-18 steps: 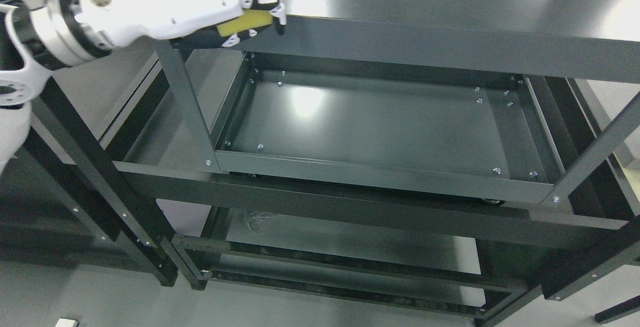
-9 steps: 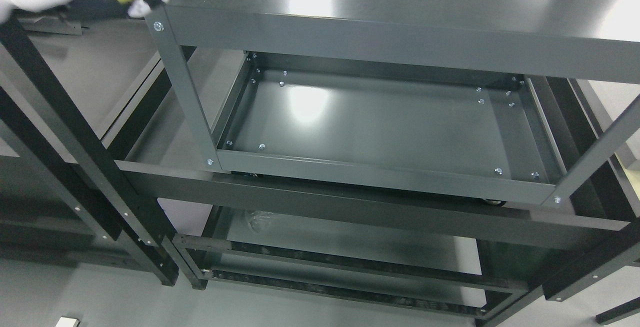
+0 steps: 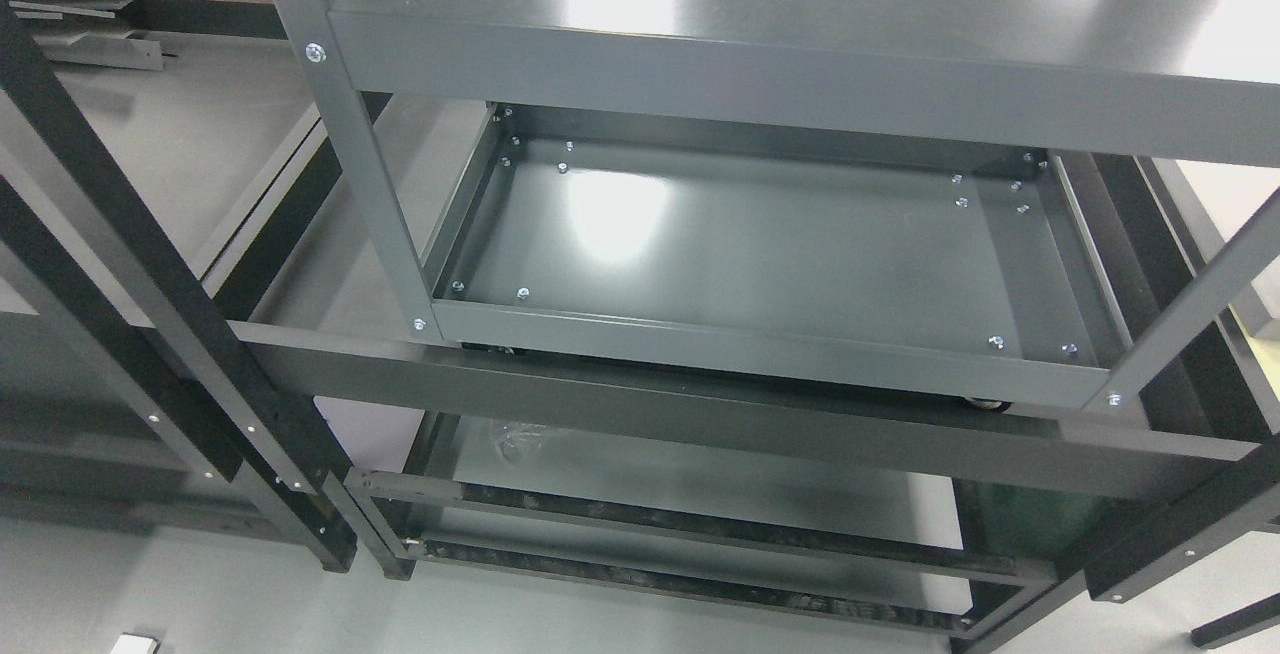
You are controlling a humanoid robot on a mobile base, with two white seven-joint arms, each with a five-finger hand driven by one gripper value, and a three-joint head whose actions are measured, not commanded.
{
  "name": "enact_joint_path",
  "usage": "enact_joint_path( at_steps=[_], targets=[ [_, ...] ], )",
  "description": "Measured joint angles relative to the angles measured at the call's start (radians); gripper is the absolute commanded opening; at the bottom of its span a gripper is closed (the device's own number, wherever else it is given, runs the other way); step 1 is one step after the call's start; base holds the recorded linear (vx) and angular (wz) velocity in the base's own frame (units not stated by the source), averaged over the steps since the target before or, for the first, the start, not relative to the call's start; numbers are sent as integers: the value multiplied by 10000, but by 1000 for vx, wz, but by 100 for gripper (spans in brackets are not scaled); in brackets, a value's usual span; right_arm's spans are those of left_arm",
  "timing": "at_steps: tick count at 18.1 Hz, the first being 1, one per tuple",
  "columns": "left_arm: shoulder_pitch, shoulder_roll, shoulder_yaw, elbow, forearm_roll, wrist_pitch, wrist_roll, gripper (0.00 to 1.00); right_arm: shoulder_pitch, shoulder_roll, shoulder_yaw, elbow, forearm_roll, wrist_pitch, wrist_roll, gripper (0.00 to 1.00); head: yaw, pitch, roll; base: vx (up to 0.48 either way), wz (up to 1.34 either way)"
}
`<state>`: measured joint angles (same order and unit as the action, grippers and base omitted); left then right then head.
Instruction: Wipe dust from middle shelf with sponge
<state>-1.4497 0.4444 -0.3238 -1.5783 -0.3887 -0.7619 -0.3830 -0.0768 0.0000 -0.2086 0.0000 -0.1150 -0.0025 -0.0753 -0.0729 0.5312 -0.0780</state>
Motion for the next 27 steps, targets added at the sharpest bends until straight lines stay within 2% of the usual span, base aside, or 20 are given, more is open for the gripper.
enact_joint_path(
  at_steps=[2, 6, 12, 21, 27],
  targets=[
    [-615, -864, -415, 524, -424, 21, 286, 1, 1, 0, 0, 0, 0, 0, -11, 100, 0, 0, 0, 0, 0],
    [-1497, -2000, -1560, 1556, -863, 221, 1042, 1, 0, 0, 0, 0, 0, 0, -15, 100, 0, 0, 0, 0, 0],
    [-2048, -3069, -3631, 2726, -1051, 440, 1655, 1, 0, 0, 0, 0, 0, 0, 24, 100, 0, -1, 0, 0, 0],
    [-2256, -3847, -6601, 3699, -1193, 342, 1757, 2, 0, 0, 0, 0, 0, 0, 30, 100, 0, -1, 0, 0, 0],
    [-2296, -4093, -7670, 4097, -1302, 38, 1519, 2, 1, 0, 0, 0, 0, 0, 33, 100, 0, -1, 0, 0, 0]
  ],
)
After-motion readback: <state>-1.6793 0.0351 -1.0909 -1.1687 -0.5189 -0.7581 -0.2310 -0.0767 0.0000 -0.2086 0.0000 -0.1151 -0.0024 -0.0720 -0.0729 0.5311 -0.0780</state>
